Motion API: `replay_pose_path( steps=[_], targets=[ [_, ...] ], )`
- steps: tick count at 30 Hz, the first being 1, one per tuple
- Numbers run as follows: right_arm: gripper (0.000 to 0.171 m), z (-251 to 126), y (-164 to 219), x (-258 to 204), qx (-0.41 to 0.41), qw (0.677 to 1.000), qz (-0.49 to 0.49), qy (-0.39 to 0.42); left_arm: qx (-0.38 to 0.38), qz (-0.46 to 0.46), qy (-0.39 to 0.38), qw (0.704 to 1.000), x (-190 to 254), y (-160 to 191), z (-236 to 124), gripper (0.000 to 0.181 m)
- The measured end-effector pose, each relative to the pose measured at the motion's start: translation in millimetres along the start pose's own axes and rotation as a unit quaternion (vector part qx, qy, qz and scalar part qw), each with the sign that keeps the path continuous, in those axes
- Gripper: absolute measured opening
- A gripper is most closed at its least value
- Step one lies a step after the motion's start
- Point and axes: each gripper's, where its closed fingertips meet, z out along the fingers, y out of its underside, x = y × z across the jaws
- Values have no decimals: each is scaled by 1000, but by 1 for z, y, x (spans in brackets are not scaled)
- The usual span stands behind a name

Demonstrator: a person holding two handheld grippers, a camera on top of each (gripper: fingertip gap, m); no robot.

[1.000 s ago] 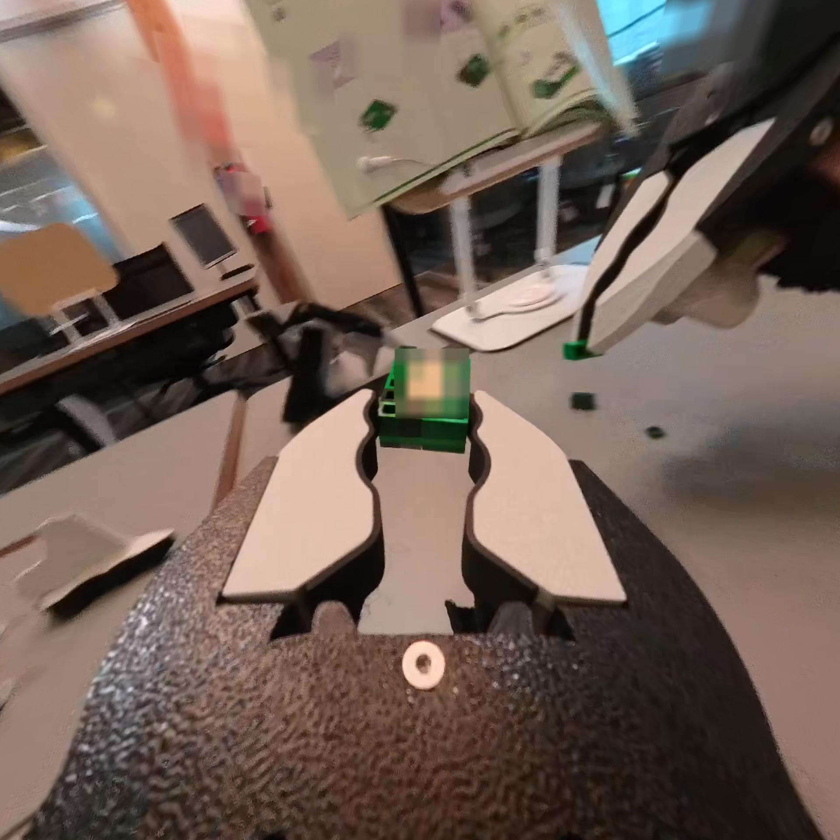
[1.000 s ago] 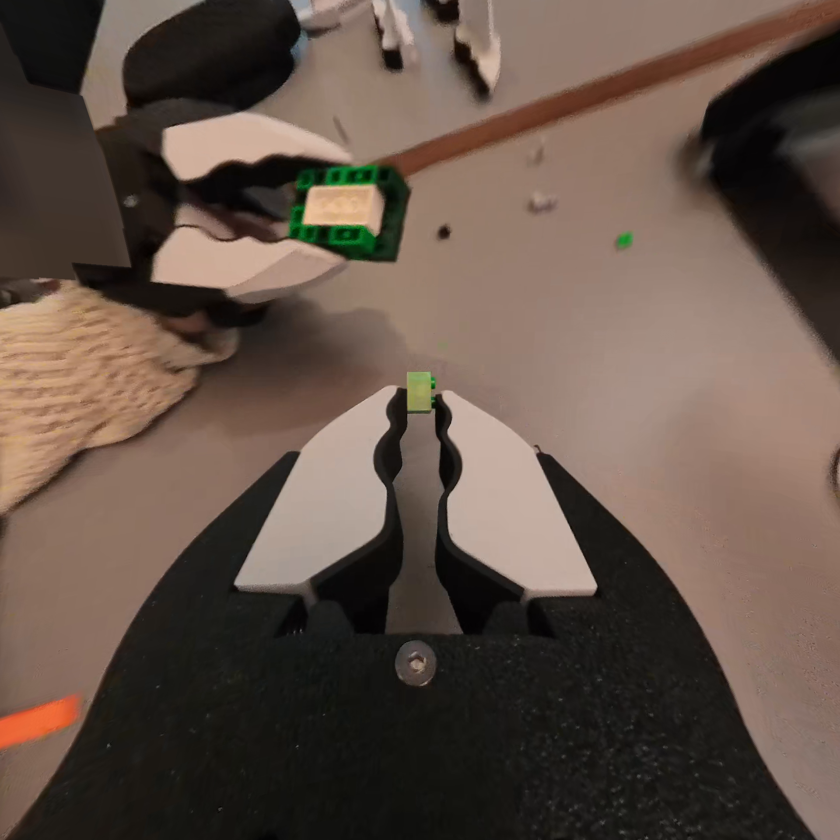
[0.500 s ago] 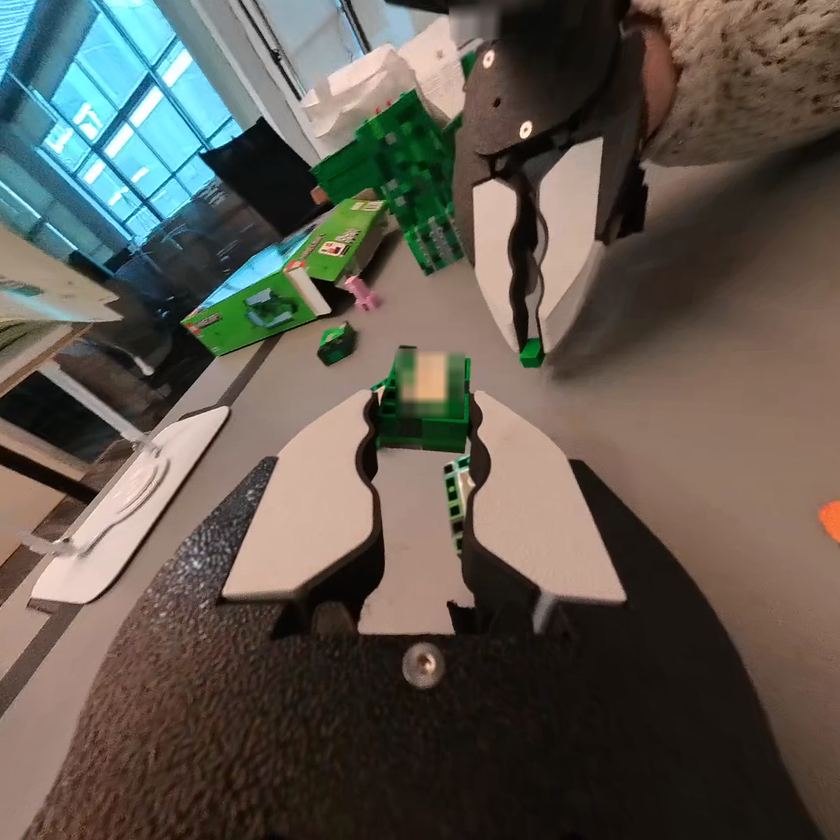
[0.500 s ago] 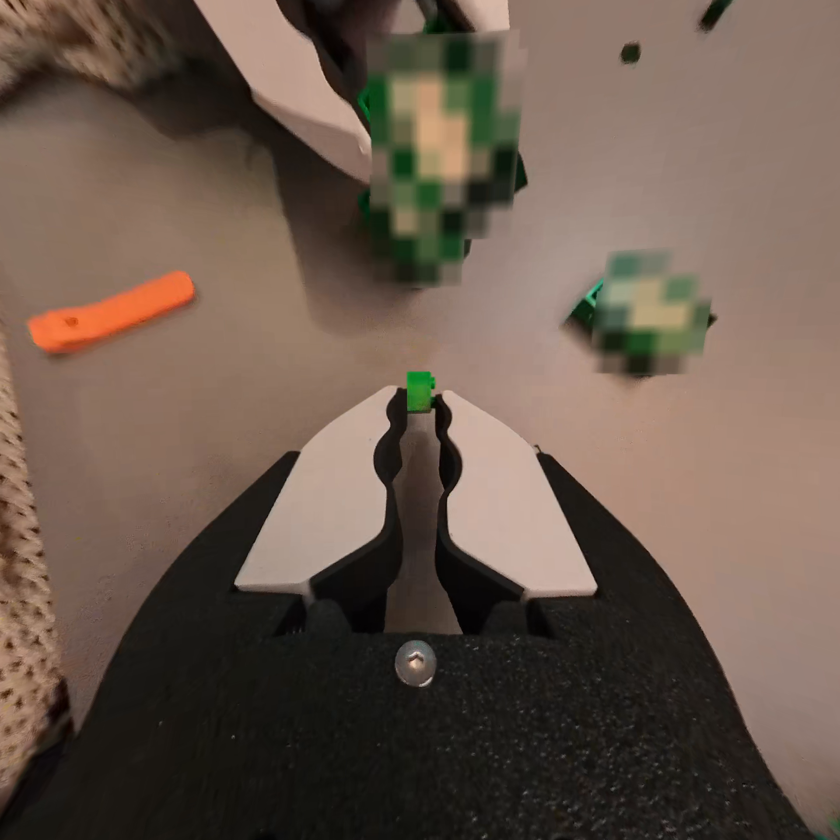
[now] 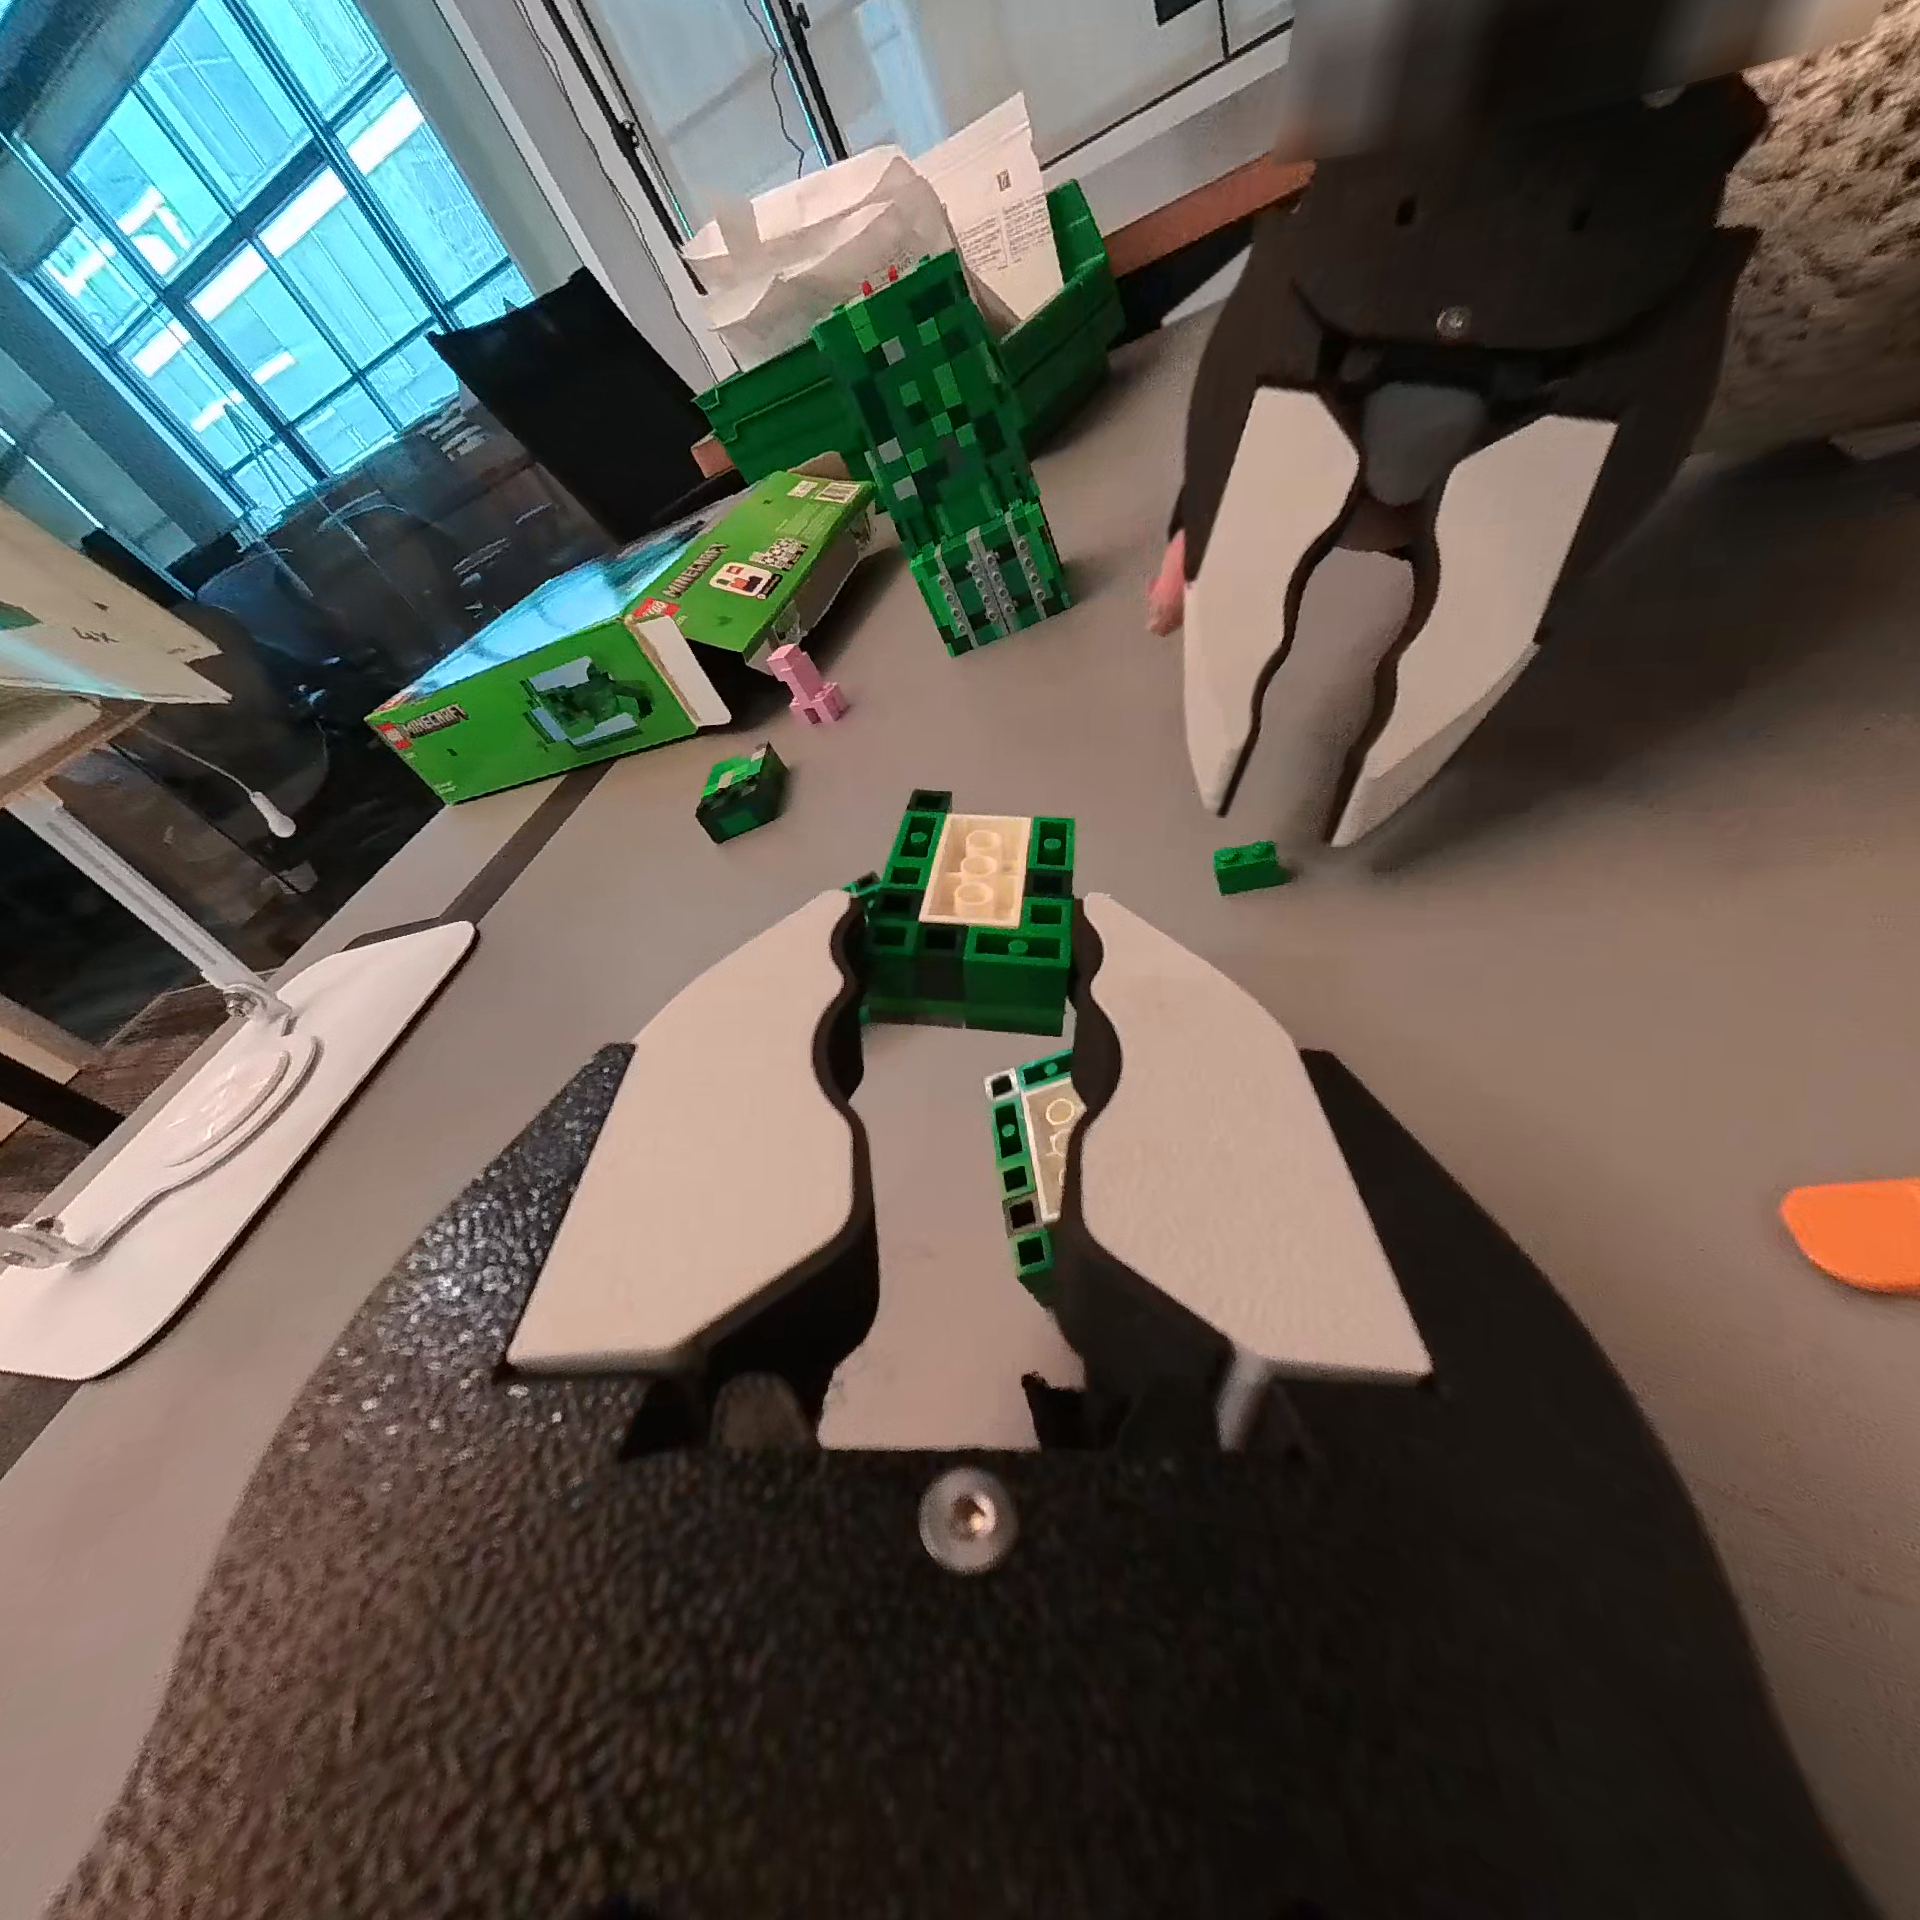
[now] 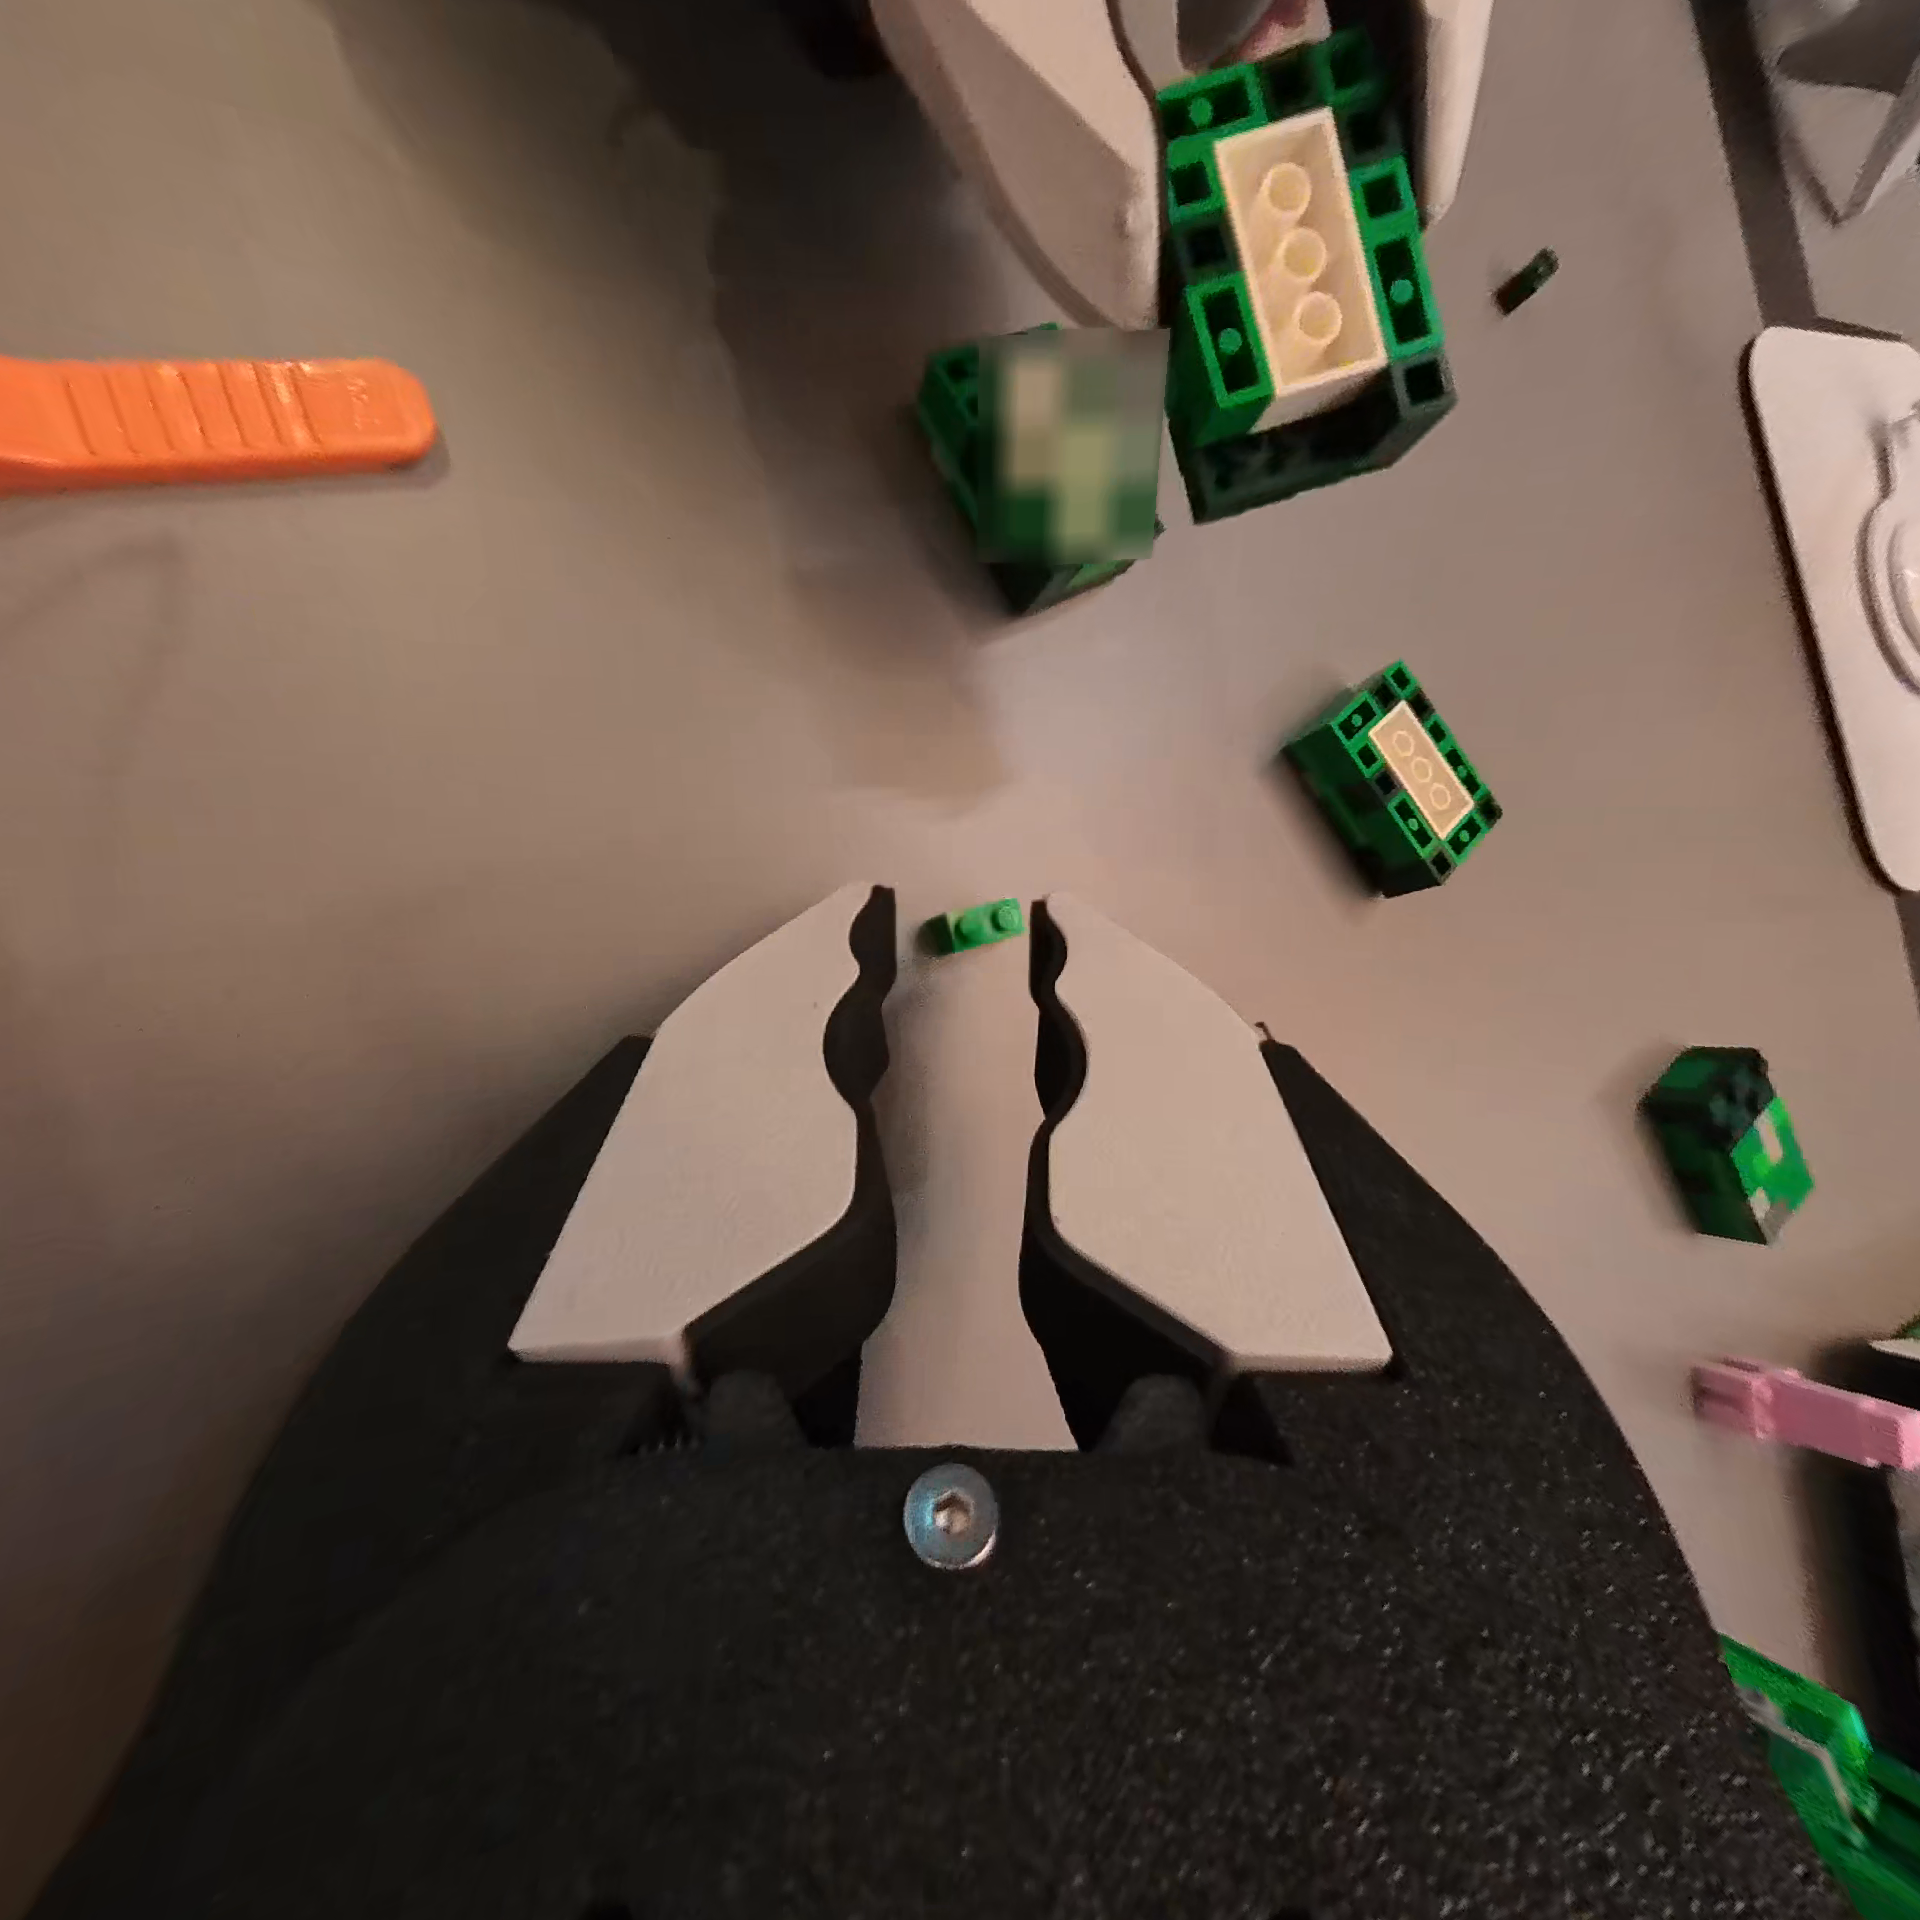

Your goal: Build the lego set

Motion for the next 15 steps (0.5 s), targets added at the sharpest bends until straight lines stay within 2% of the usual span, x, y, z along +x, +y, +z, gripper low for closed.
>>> replay_pose_path(
  steps=[4,10,15],
  targets=[
    [23,2,1,-3,-24,999,-32,-4,-2,-4,6,1000,1,1,0,36],
    [31,4,15,1,-50,994,20,-92,-7,-12,30,999,7,3,0,36],
    [29,8,20,3,1,987,20,-158,-6,-23,91,996,27,-2,1,37]
  ],
)
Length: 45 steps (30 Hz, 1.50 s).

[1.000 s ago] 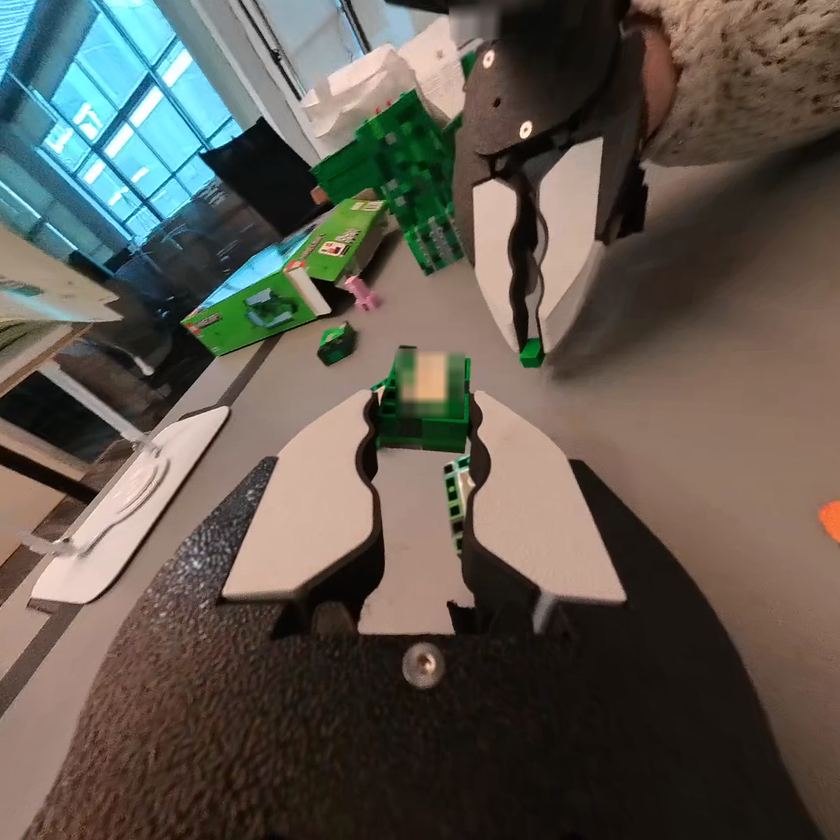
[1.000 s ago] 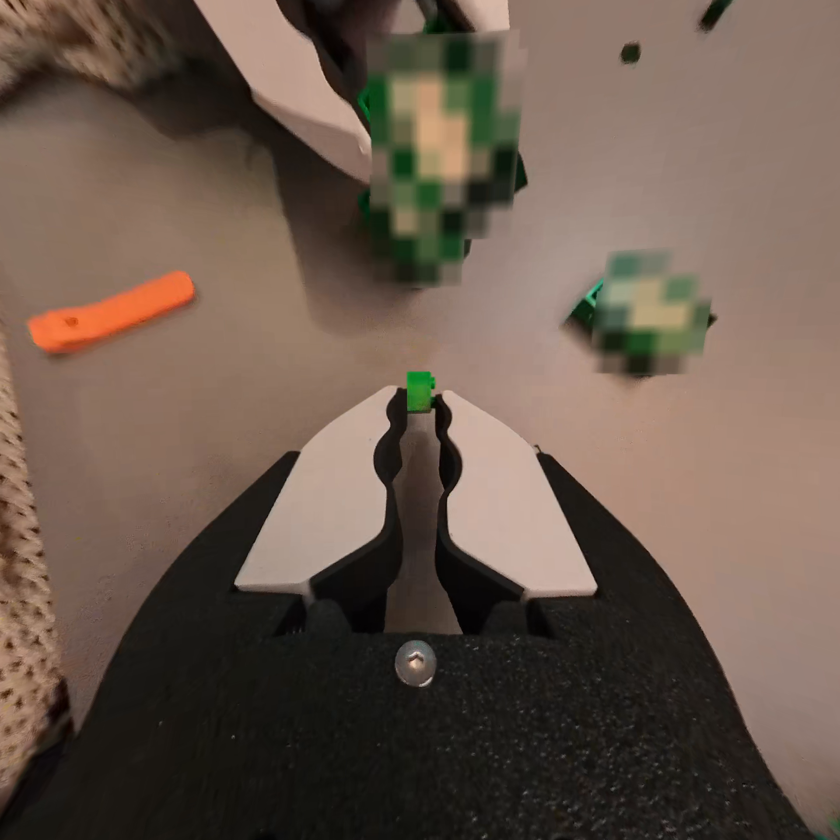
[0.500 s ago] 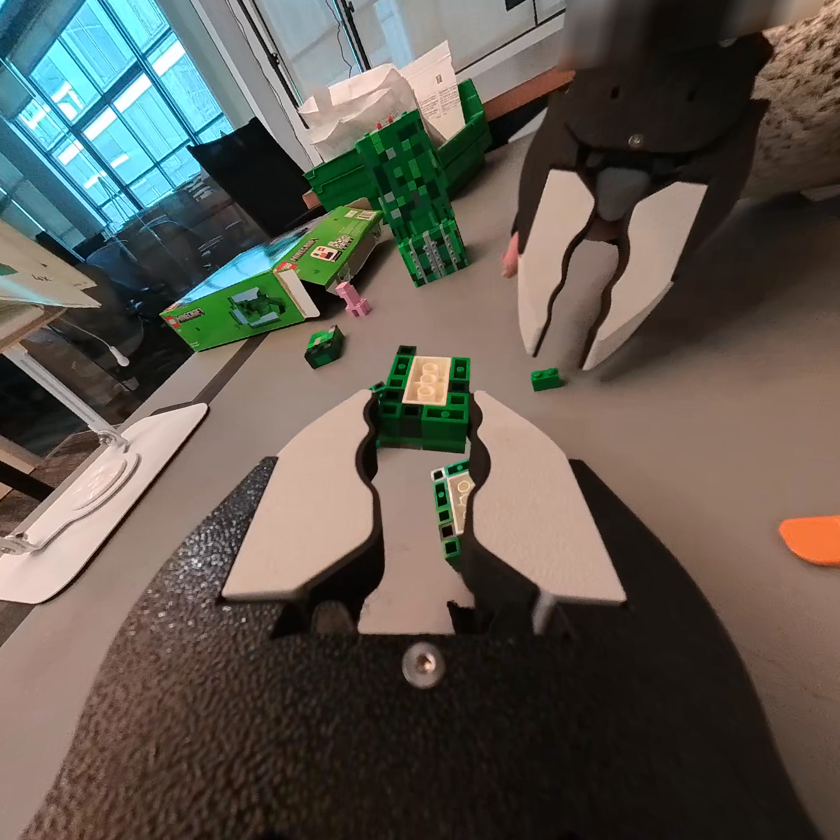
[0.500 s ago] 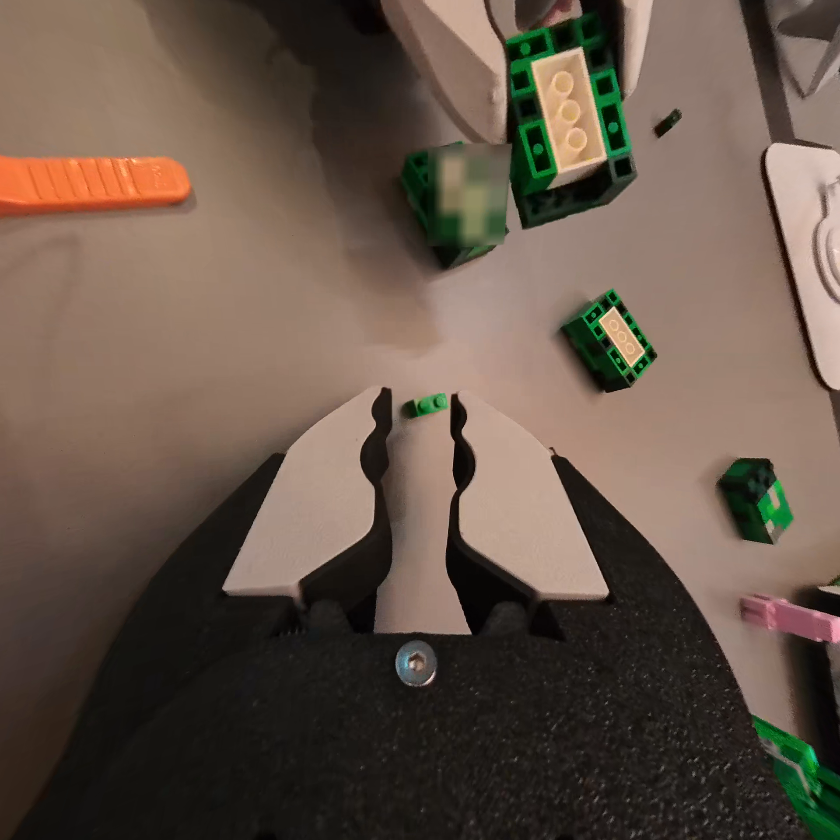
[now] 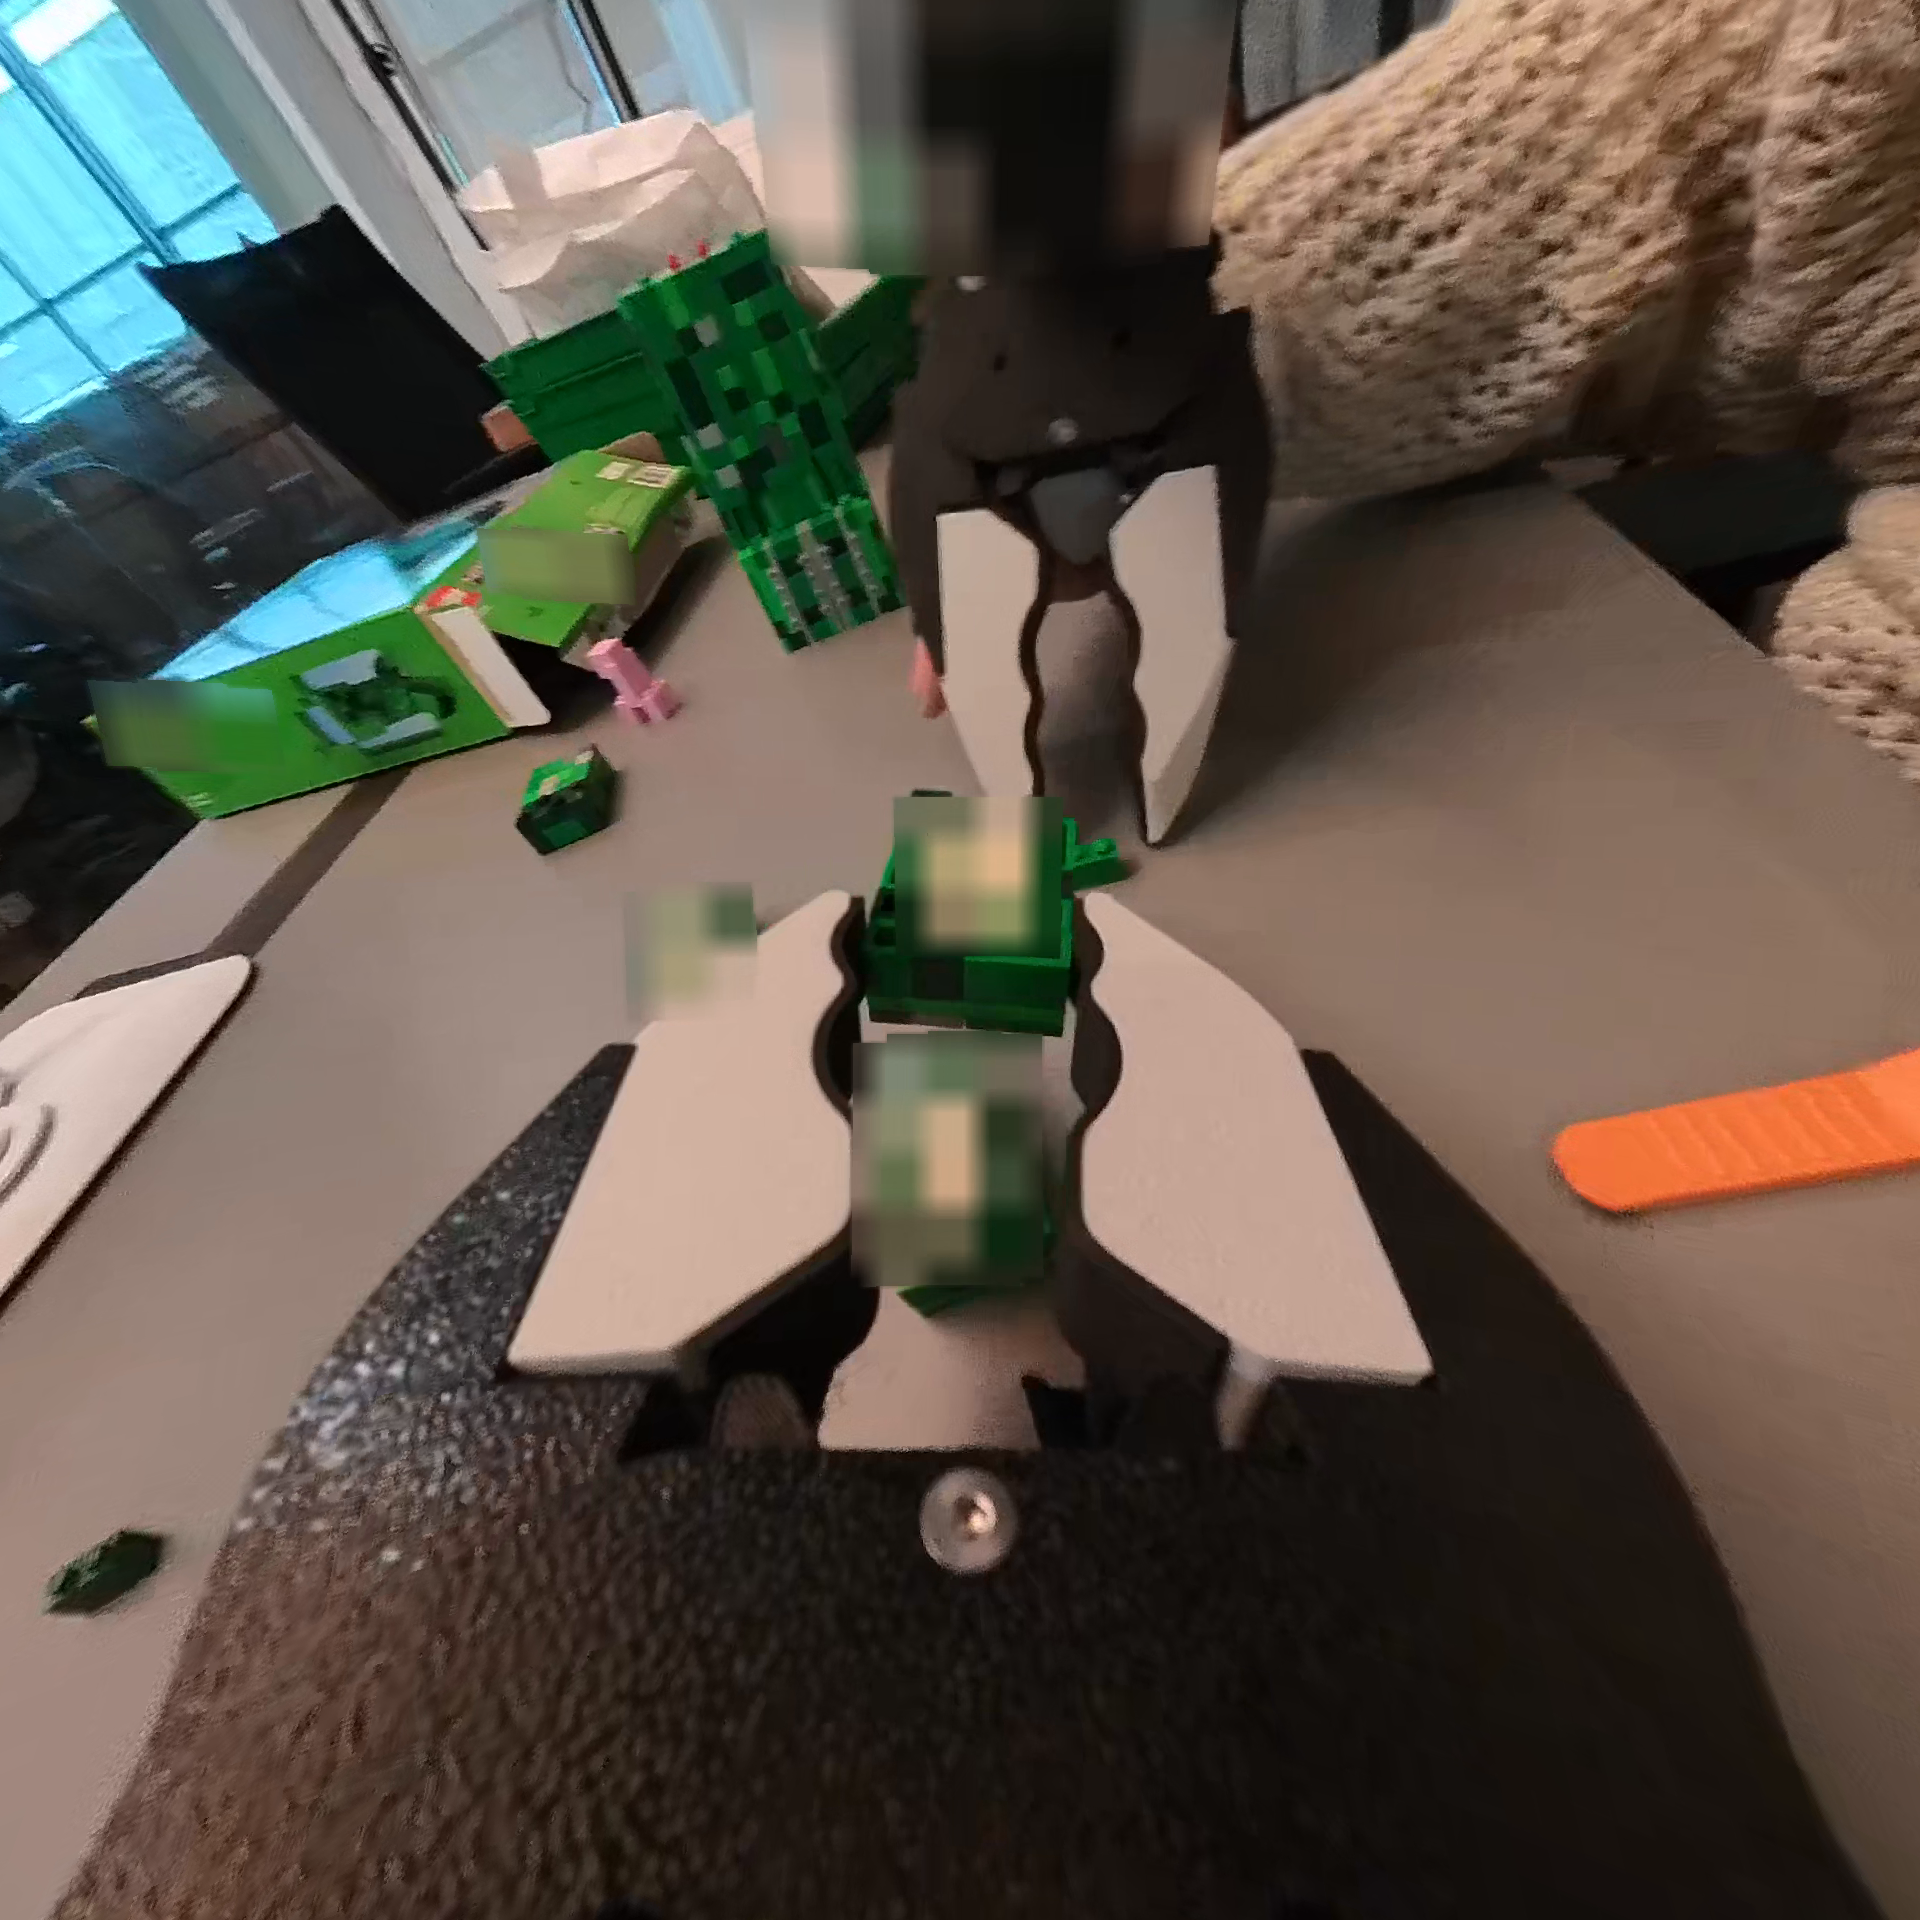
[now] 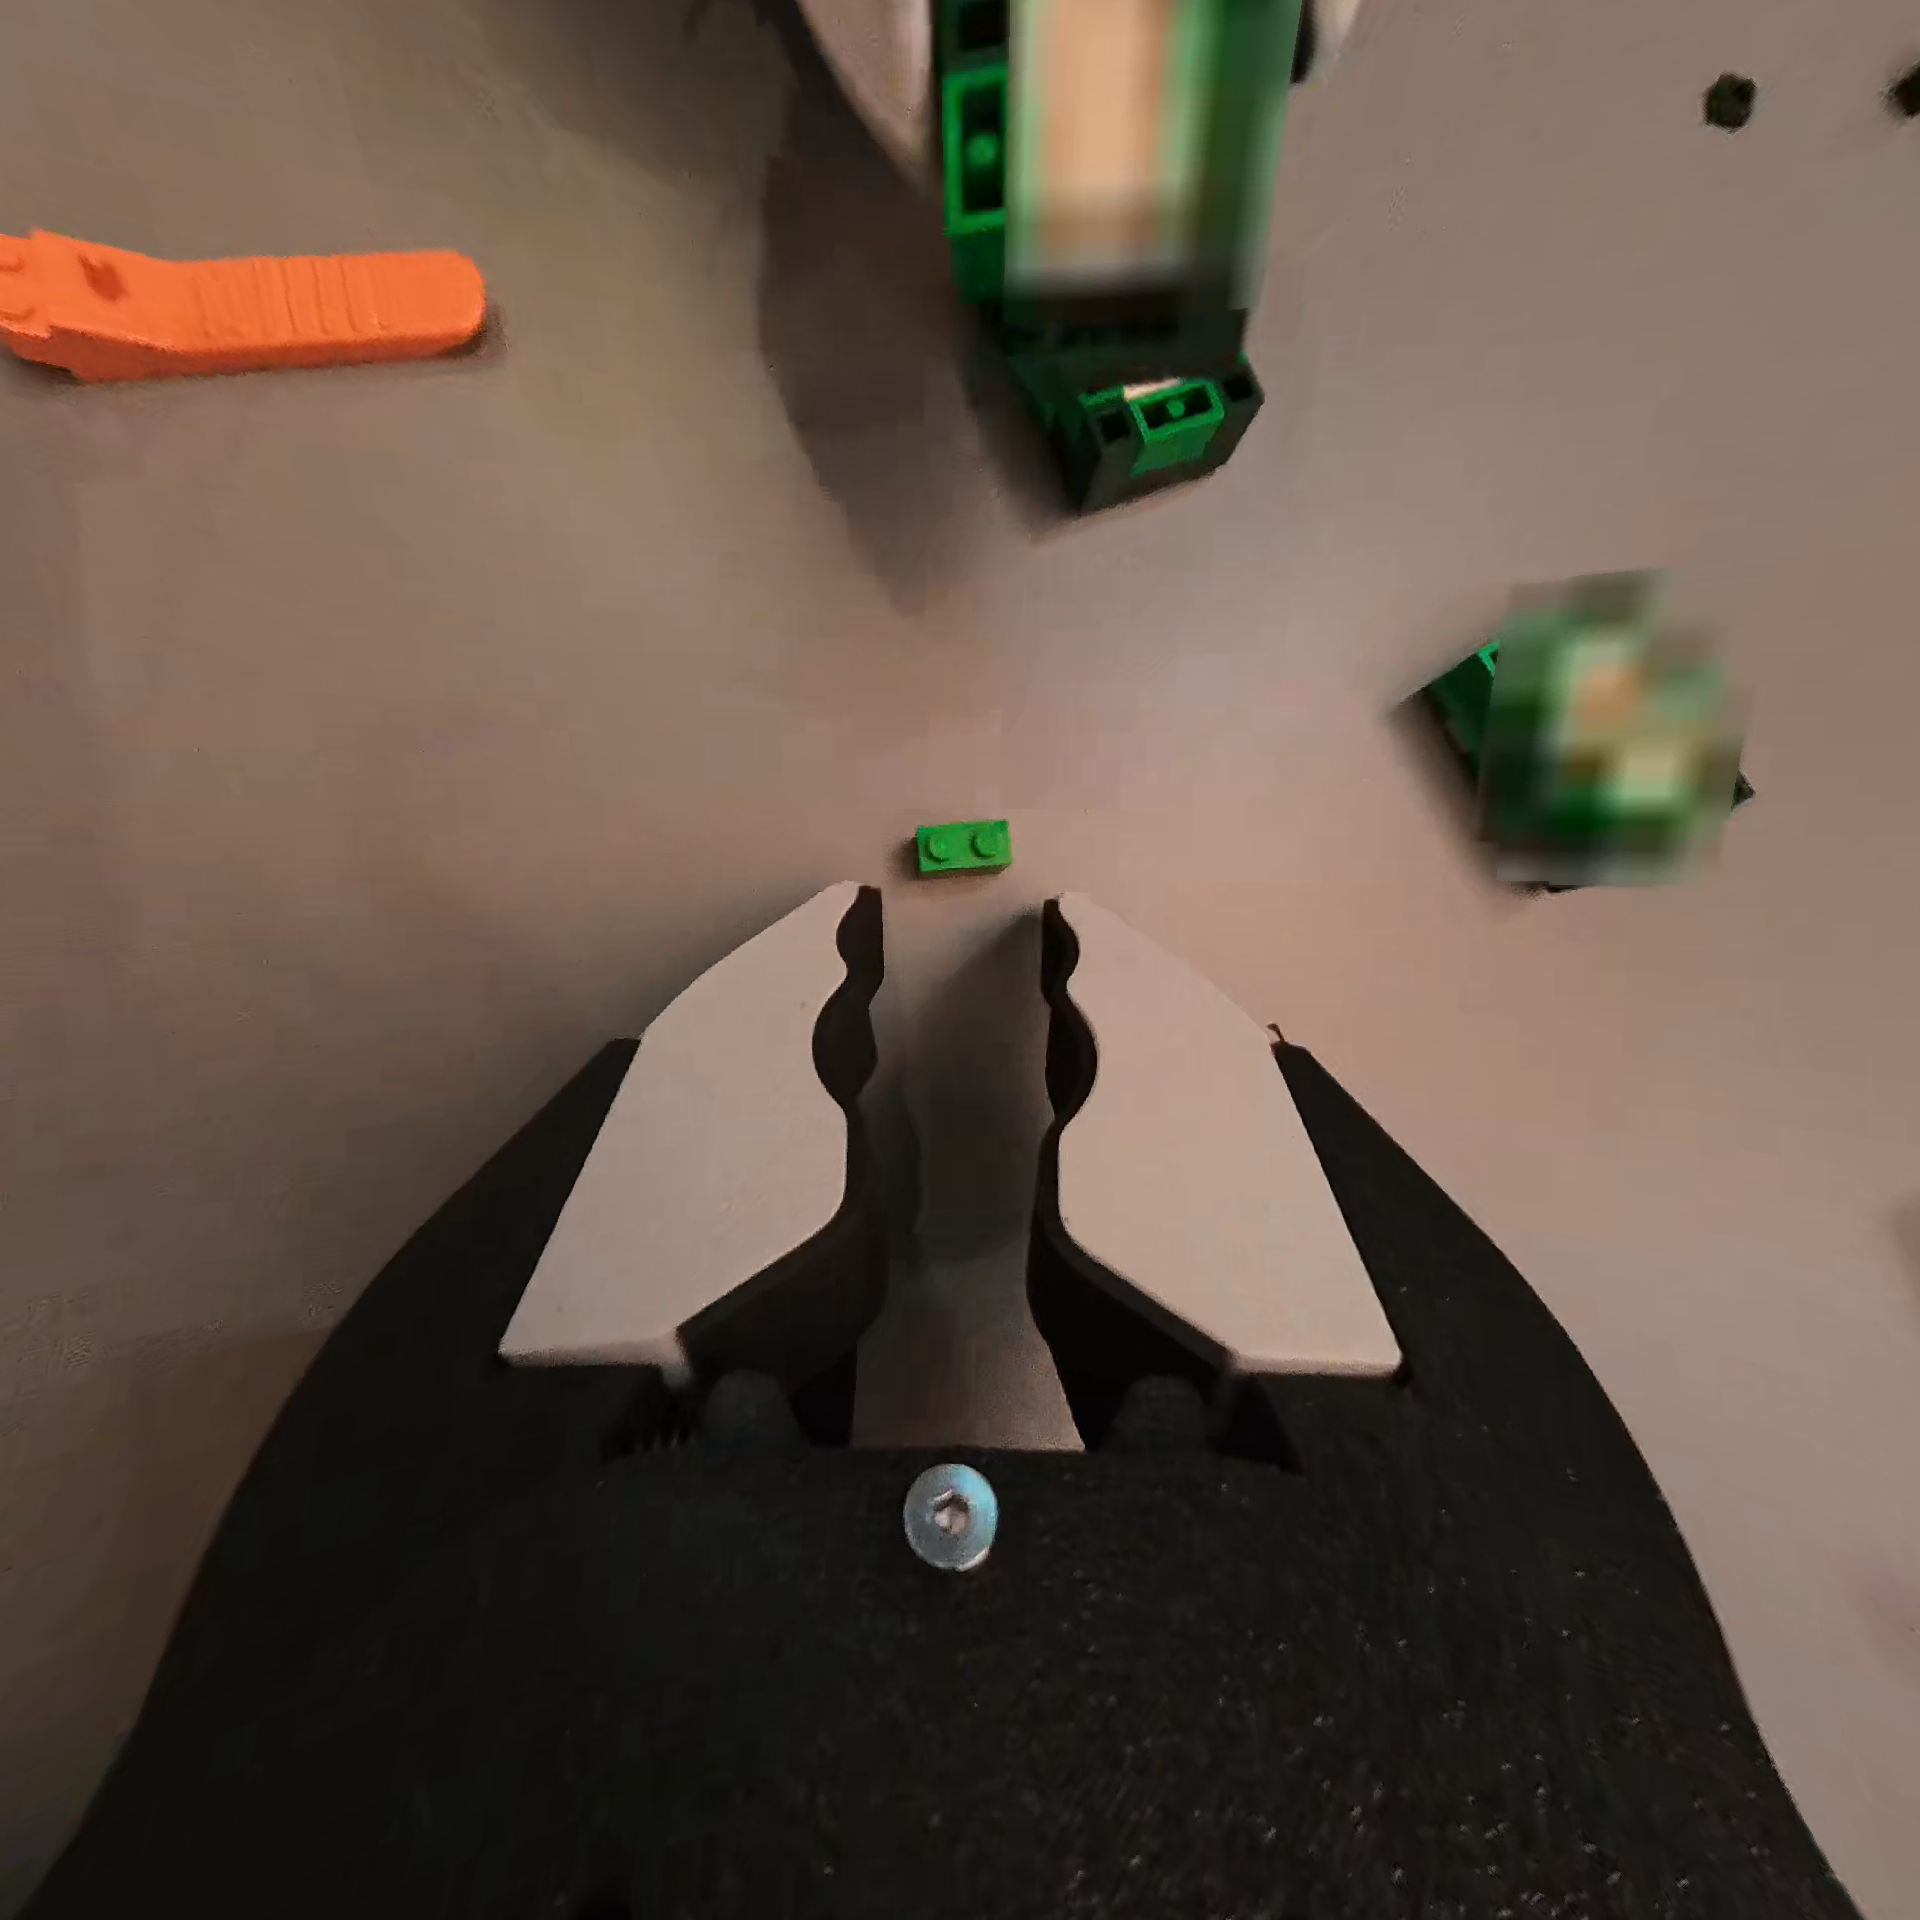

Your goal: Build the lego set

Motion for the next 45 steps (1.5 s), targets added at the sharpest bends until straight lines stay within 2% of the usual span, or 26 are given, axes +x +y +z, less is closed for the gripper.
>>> replay_pose_path(
  steps=[3,6,11,16,23,29,31,36,40,45],
  targets=[
    [26,2,-5,1,31,999,-6,-27,-14,12,14,1000,8,2,4,37],
    [16,3,-9,0,43,998,-3,-41,-21,16,22,999,12,4,6,37],
    [16,3,-20,-3,10,1000,-9,-27,-80,31,-4,996,13,6,14,36],
    [16,5,-28,-9,-22,999,-22,-15,-130,43,11,990,31,17,27,37],
    [16,1,-31,-9,-26,1000,10,-12,-150,38,19,988,34,25,29,37],
    [16,-7,-1,-10,-150,989,-16,-9,-150,18,-11,988,20,25,25,36],
    [16,-6,1,-11,-166,986,-19,-12,-141,6,-18,990,16,23,22,36],
    [30,-6,0,-12,-125,992,2,-7,-131,-14,-29,991,7,23,17,37],
    [34,-11,2,-14,-5,997,78,-11,-108,-25,-22,994,6,17,15,36],
    [32,-15,5,-16,104,993,43,-20,-80,-43,21,996,18,10,16,37]
  ],
)
